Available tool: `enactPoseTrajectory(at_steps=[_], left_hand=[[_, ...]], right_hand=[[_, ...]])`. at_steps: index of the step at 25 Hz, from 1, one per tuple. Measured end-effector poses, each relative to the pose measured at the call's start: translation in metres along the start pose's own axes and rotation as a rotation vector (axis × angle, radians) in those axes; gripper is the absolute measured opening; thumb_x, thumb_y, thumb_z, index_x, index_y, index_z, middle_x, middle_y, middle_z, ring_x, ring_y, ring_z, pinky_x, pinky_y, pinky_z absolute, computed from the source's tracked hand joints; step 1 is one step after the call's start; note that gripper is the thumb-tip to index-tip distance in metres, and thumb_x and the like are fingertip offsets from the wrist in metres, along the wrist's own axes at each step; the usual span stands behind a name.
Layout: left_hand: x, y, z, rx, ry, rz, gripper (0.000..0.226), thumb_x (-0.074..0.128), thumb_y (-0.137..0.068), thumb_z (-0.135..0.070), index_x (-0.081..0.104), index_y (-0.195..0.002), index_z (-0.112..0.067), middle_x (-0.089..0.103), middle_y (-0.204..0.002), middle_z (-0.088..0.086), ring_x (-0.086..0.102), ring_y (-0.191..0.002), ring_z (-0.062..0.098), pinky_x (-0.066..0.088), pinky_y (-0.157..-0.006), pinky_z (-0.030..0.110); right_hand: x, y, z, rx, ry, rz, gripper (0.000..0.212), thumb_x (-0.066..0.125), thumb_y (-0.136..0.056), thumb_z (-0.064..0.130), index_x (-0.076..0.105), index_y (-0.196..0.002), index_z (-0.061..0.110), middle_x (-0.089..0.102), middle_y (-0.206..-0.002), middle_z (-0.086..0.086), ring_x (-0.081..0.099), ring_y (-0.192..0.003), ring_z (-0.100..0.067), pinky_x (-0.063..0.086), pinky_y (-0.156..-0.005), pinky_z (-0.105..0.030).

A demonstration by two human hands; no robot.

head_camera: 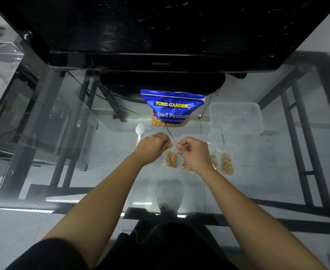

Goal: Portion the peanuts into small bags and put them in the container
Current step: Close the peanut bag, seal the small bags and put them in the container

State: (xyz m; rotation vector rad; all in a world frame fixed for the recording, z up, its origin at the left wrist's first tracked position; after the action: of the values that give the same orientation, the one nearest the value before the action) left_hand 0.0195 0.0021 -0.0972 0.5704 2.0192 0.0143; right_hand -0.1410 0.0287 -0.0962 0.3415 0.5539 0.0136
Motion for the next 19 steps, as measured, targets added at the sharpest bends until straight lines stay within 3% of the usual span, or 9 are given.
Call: enactPoseTrajectory(at_steps=[5,9,12,14,16,17,19], left_hand=[[-0.002,0.001,0.009,-0.062,0.052,-0.017,0.021,0.053,-0.093,-0.025,0.061,-0.099,-0.007,0.064,-0.101,0.008,0.059,-0.087,0.021,0.052,-0.081,0.036],[0.004,0.014,0.001,-0.262,0.602,-0.11,0.021,0.06,-0.089,-0.025,0.06,-0.106,-0.014,0.063,-0.093,-0.004,0.06,-0.083,0.009,0.051,-0.074,0.023],[0.023,0.027,-0.003,-0.316,0.695,-0.07,0.03,0.061,-0.088,-0.018,0.054,-0.118,-0.016,0.066,-0.099,0.007,0.065,-0.088,0.018,0.054,-0.074,0.021],[0.031,0.03,-0.004,-0.359,0.646,-0.098,0.03,0.055,-0.092,-0.014,0.054,-0.121,-0.011,0.064,-0.099,0.01,0.064,-0.083,0.019,0.051,-0.063,0.008],[0.033,0.03,-0.006,-0.391,0.558,-0.125,0.035,0.053,-0.093,-0.014,0.051,-0.127,-0.01,0.063,-0.096,0.009,0.062,-0.082,0.016,0.046,-0.06,0.002],[0.034,0.03,-0.007,-0.396,0.502,-0.141,0.038,0.054,-0.093,-0.015,0.048,-0.13,-0.01,0.063,-0.095,0.008,0.061,-0.083,0.016,0.046,-0.065,0.004],[0.035,0.032,-0.01,-0.395,0.376,-0.173,0.048,0.058,-0.091,-0.019,0.042,-0.135,-0.009,0.063,-0.104,0.011,0.061,-0.091,0.021,0.048,-0.08,0.02]], right_hand=[[0.0,0.003,0.004,-0.003,0.025,-0.004,0.005,0.064,-0.086,0.018,0.068,-0.084,0.016,0.068,-0.079,0.0,0.068,-0.079,-0.018,0.055,-0.077,-0.032],[-0.002,-0.004,-0.001,0.019,-0.108,-0.001,0.006,0.066,-0.085,0.019,0.069,-0.087,0.015,0.071,-0.082,-0.003,0.069,-0.08,-0.019,0.057,-0.081,-0.04],[-0.006,-0.008,-0.003,0.013,-0.138,0.088,0.014,0.062,-0.088,0.02,0.069,-0.099,0.014,0.071,-0.096,-0.006,0.068,-0.091,-0.02,0.054,-0.088,-0.037],[-0.015,-0.011,-0.008,-0.029,0.084,0.091,0.028,0.055,-0.092,0.02,0.061,-0.118,0.013,0.065,-0.116,-0.007,0.06,-0.108,-0.022,0.048,-0.094,-0.033],[-0.026,-0.016,-0.018,-0.074,0.454,0.081,0.036,0.05,-0.094,0.019,0.053,-0.129,0.014,0.055,-0.127,-0.008,0.048,-0.118,-0.026,0.044,-0.097,-0.038],[-0.031,-0.017,-0.023,-0.073,0.602,0.098,0.037,0.05,-0.094,0.021,0.052,-0.13,0.015,0.052,-0.128,-0.009,0.044,-0.12,-0.027,0.043,-0.097,-0.04],[-0.035,-0.019,-0.028,-0.062,0.721,0.144,0.038,0.052,-0.093,0.026,0.052,-0.129,0.015,0.049,-0.127,-0.008,0.041,-0.119,-0.027,0.043,-0.095,-0.039]])
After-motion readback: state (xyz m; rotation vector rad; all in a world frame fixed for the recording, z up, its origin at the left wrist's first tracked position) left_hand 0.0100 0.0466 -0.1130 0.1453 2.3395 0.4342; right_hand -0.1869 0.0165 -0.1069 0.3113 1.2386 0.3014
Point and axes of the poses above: each hand's wrist, its own y-axis away from the middle knuckle, its own x-axis out of the palm, z = x × y, the point moved 1 cm from there along -y, towards the middle knuckle
